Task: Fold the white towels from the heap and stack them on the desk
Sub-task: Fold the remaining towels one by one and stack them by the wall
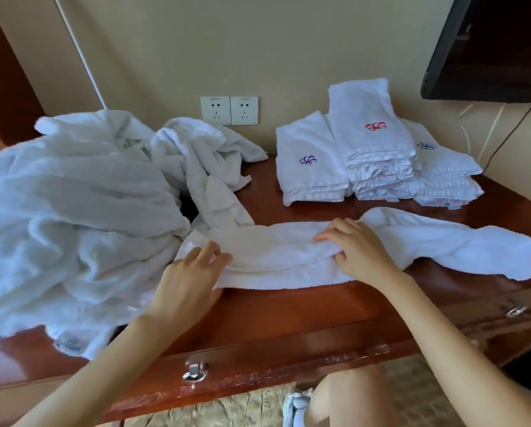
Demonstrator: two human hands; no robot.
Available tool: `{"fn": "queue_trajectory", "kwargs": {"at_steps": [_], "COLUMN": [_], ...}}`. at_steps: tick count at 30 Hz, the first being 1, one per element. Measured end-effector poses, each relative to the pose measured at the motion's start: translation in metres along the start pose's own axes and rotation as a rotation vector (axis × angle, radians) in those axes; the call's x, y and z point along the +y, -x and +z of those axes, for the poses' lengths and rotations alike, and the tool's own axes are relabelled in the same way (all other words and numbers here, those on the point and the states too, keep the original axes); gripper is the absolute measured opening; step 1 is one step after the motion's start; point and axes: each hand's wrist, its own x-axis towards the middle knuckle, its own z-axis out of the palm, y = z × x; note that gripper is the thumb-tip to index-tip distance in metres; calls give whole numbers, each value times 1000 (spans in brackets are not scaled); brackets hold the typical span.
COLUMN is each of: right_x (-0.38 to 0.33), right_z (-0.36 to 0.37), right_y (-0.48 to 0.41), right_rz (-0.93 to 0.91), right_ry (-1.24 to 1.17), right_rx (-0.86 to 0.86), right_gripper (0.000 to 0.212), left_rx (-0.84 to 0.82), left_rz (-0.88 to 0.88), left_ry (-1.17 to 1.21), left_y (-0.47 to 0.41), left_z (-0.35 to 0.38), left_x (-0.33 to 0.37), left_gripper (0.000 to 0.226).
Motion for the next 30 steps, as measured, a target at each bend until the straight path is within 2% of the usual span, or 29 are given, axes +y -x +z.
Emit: {"fn": "queue_trajectory", "kwargs": {"at_steps": [4, 7, 10, 12, 14, 18, 22, 26, 28, 30], "right_x": [3, 3, -4, -7, -10, -16, -3, 32, 58, 85], "right_z": [-4, -6, -7, -8, -8, -9, -16, -40, -58, -77], "right_y": [20, 29, 26, 23, 21, 23, 27, 47, 66, 90], "right_rz": [77, 153, 122, 73, 27, -57, -83, 116, 277, 478], "right_ry": [11, 31, 81, 127, 140, 95, 97, 134, 177, 205], "right_rx": [80, 116, 111, 95, 92, 69, 49, 94, 145, 104], "right_gripper": [28, 25, 29, 35, 39, 38, 32, 50, 56, 69], "left_rx": [93, 118, 120, 146, 134, -18, -139, -183, -277, -423], "left_rz": [-159, -216, -221, -161, -63, 147, 240, 188, 144, 83], "left_ry": [55, 90, 89, 68, 56, 16, 229, 472, 535, 595], "left_y": [27, 40, 41, 37, 28, -5, -55, -116, -146, -175], "left_z": [3, 5, 7, 5, 1, 3, 2, -1, 1, 4], "left_x": [-2, 0, 0, 3, 12, 43, 85, 122, 138, 154], "left_gripper": [59, 46, 40, 40, 50, 74, 72, 66, 69, 76]}}
